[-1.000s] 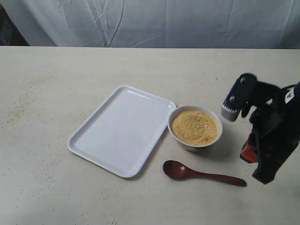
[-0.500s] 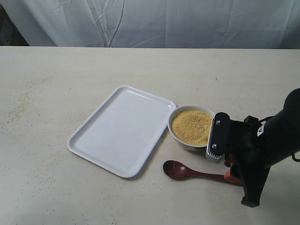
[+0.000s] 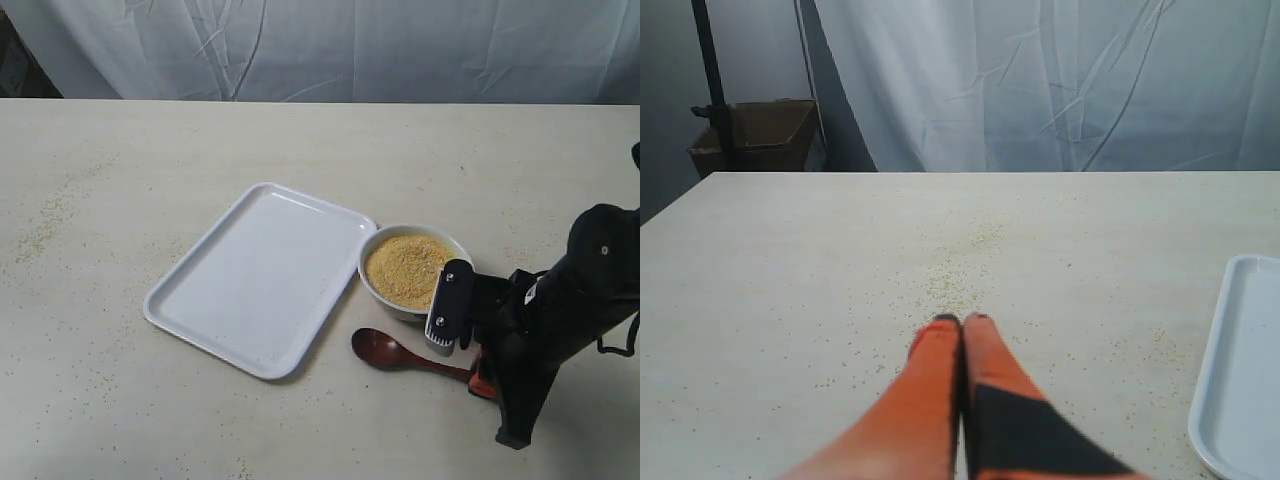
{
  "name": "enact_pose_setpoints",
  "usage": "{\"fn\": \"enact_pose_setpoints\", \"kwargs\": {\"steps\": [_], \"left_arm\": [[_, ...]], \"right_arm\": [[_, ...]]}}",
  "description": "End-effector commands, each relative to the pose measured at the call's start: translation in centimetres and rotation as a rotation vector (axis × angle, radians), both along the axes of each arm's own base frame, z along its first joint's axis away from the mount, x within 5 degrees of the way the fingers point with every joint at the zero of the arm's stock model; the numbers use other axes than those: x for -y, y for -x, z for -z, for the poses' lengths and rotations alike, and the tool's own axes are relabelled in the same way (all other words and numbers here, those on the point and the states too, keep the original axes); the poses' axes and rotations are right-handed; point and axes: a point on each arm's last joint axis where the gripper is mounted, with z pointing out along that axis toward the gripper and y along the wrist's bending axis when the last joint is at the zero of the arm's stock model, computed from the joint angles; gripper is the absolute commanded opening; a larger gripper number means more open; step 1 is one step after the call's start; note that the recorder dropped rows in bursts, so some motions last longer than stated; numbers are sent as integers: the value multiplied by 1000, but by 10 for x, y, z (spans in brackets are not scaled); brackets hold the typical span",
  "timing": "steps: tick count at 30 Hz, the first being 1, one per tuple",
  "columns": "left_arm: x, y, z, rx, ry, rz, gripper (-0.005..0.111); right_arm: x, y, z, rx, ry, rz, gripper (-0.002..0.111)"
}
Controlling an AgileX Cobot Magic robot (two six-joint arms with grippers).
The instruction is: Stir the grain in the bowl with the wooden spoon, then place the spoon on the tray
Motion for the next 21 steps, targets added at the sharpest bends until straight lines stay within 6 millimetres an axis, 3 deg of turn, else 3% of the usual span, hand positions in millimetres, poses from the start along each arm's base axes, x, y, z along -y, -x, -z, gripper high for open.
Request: {"fn": "enact_pose_setpoints", "kwargs": {"steps": [1, 4, 6, 9, 11, 13, 19, 21], "left_arm": [[0, 0, 0, 2, -4, -4, 0], [0, 0, 0, 2, -4, -4, 0], [0, 0, 0, 2, -4, -4, 0], [0, 0, 0, 2, -4, -4, 0], [0, 0, 0, 2, -4, -4, 0], [0, 0, 0, 2, -4, -4, 0], [0, 0, 0, 2, -4, -4, 0], [0, 0, 0, 2, -4, -4, 0]], "right_arm": [[1, 4, -4, -6, 5, -28, 1], [4, 10, -24, 14, 7, -81, 0], [4, 13, -47, 75, -16, -119, 0], [4, 3, -87, 314, -57, -142, 0], [8, -9, -99, 465, 2, -134, 0], [12, -20, -95, 503, 67, -79, 0], [15, -39, -43, 374, 207, 36, 1], [13, -41, -40, 380, 185, 65, 11]]}}
